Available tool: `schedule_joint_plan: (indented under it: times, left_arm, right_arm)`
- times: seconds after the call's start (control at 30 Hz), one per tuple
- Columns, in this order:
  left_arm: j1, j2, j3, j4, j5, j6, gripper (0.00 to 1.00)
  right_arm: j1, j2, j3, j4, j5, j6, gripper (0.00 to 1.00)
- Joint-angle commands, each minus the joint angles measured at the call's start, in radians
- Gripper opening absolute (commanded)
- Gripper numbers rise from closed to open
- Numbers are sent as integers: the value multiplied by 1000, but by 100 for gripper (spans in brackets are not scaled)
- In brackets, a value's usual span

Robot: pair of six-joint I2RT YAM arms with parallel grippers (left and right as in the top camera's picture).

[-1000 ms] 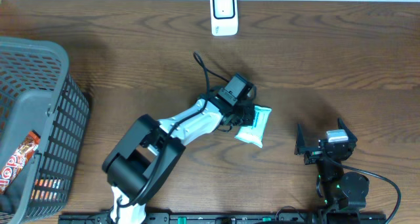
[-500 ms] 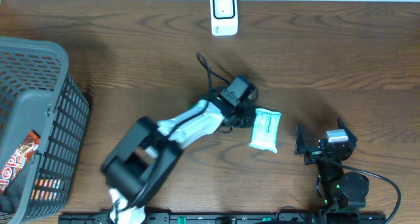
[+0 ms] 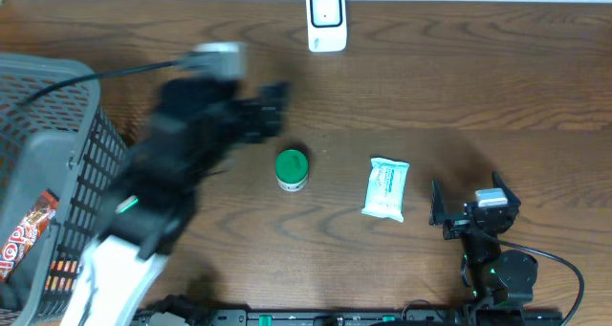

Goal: Scan the item barcode
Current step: 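Carry the wet-wipe pack right of the jar and release it, then reach the left gripper into the basket and grasp the orange snack box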

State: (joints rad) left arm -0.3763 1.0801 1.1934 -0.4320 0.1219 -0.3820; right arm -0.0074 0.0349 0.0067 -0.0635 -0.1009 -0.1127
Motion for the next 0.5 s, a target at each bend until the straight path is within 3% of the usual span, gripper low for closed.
schedule_joint_plan:
  times: [0.0, 0.2, 0.33, 0.47]
  left_arm:
    - [229, -159, 18, -98, -289, -32, 84]
    - [637, -234, 18, -261, -294, -178, 85]
    - [950, -188, 18, -286, -126, -222, 85]
    - [1164, -103, 19, -320, -1, -306, 85]
  right_arm:
    - [16, -2, -1, -3, -2, 11, 99]
    - [16, -2, -1, -3, -2, 11, 99]
    - [16, -2, -1, -3, -2, 11, 99]
    - [16, -2, -1, -3, -2, 11, 99]
